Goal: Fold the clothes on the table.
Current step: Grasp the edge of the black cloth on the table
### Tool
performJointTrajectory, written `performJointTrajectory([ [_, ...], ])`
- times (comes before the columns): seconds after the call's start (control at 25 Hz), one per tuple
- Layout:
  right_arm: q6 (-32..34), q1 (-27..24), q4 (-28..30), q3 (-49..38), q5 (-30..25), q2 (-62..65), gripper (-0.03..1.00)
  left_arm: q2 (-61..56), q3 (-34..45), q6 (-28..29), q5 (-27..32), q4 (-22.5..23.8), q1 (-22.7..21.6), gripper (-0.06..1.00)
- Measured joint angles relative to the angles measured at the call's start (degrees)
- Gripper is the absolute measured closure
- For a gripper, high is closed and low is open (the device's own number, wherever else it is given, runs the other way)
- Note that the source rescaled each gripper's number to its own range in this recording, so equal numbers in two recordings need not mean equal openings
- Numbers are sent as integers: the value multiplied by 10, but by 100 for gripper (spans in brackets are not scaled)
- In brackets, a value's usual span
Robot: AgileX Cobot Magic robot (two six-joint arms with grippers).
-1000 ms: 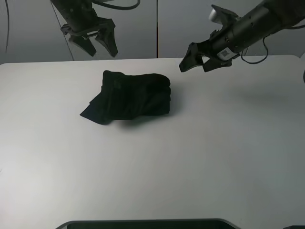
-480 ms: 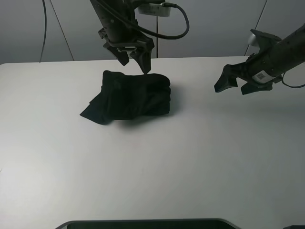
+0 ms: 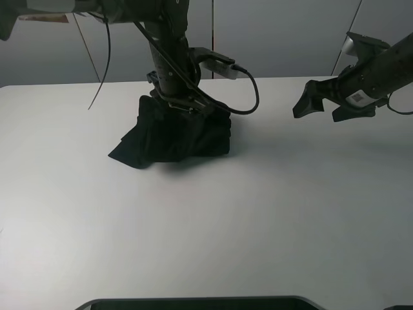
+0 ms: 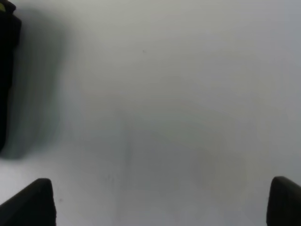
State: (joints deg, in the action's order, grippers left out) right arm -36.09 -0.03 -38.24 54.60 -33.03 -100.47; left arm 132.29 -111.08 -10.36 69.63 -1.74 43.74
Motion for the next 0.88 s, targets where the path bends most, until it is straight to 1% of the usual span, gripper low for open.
performJointTrajectory([
  [0.08,1,0,0,0,1,0,-3,9,0,10,0,35,1,-1],
  [0.2,2,0,0,0,3,0,-3,10,0,18,0,63,1,-1],
  [0.32,2,0,0,0,5,0,-3,10,0,21,0,71,-3,-1],
  [0.44,2,0,0,0,6,0,-3,12,0,22,0,71,-21,-1],
  [0.56,2,0,0,0,6,0,-3,18,0,22,0,67,-48,-1],
  [0.64,2,0,0,0,6,0,-3,25,0,11,0,44,-68,-1],
  [0.68,2,0,0,0,6,0,-3,27,0,1,0,25,-75,-1],
  [0.76,2,0,0,0,6,0,-3,30,0,-9,0,2,-79,-1],
  [0.88,2,0,0,0,6,0,-3,32,0,-13,0,1,-79,-1],
])
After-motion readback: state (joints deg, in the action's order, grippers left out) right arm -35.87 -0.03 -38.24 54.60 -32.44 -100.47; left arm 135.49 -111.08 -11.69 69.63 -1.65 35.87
